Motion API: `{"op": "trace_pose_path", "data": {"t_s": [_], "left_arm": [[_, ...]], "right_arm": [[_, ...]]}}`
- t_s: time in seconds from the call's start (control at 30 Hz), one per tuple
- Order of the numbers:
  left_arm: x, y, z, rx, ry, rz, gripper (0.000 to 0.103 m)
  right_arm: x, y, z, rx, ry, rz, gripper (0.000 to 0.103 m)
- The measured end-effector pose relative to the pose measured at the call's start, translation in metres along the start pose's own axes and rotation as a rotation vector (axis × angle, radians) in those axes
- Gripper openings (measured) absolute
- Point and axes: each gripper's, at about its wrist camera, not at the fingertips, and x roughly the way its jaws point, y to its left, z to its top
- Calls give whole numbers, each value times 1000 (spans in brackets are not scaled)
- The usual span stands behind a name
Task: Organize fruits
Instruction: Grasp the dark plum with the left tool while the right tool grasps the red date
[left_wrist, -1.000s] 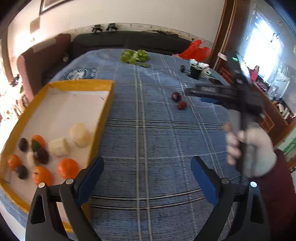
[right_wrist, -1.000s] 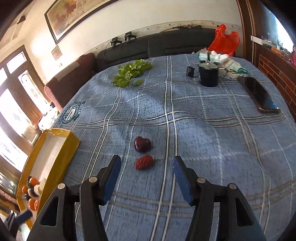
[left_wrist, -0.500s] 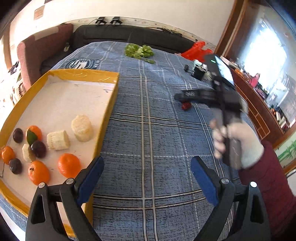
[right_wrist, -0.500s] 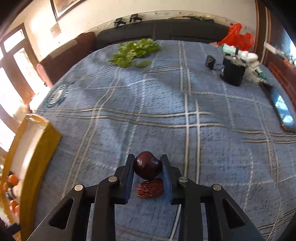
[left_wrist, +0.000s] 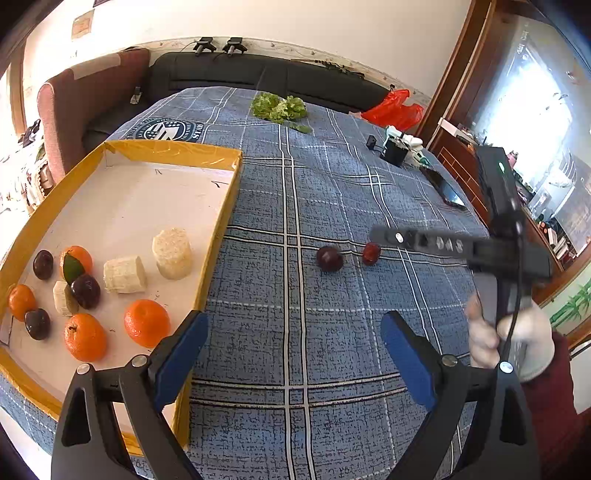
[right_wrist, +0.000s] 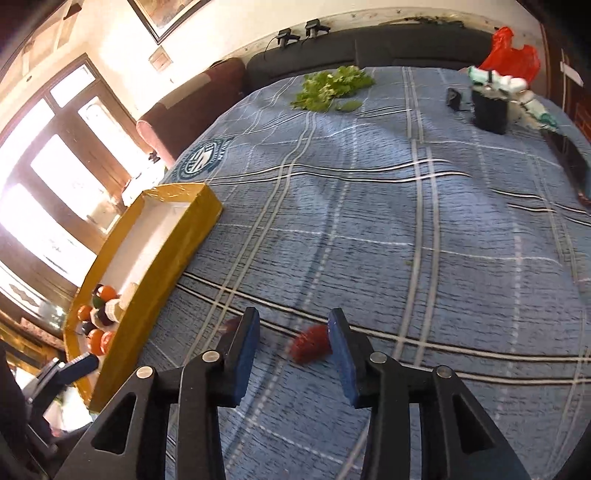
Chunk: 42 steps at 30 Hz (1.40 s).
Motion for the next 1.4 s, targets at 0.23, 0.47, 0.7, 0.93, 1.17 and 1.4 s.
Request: {"op": "trace_pose_path", "data": {"t_s": [0.23, 0.47, 0.7, 0.93, 1.17, 1.4], "left_arm": [[7, -4, 2, 14, 10, 16, 94], [24, -21, 6, 99, 14, 27, 83], [62, -42, 19, 169, 55, 17, 55], [105, -53, 27, 214, 122, 26, 55], [108, -51, 25, 185, 116, 34, 25], [58, -21, 32, 54, 11, 4, 25]], "right_arm": [[15, 2, -6, -9, 1, -59, 43], [22, 15, -14, -74, -30, -136, 31], [5, -3, -15, -12, -107, -134, 32], [-4, -11, -15, 22, -145, -124, 32], [-5, -11, -16, 23, -151, -120, 32], [-5, -12, -17, 34, -167, -154, 32]]}}
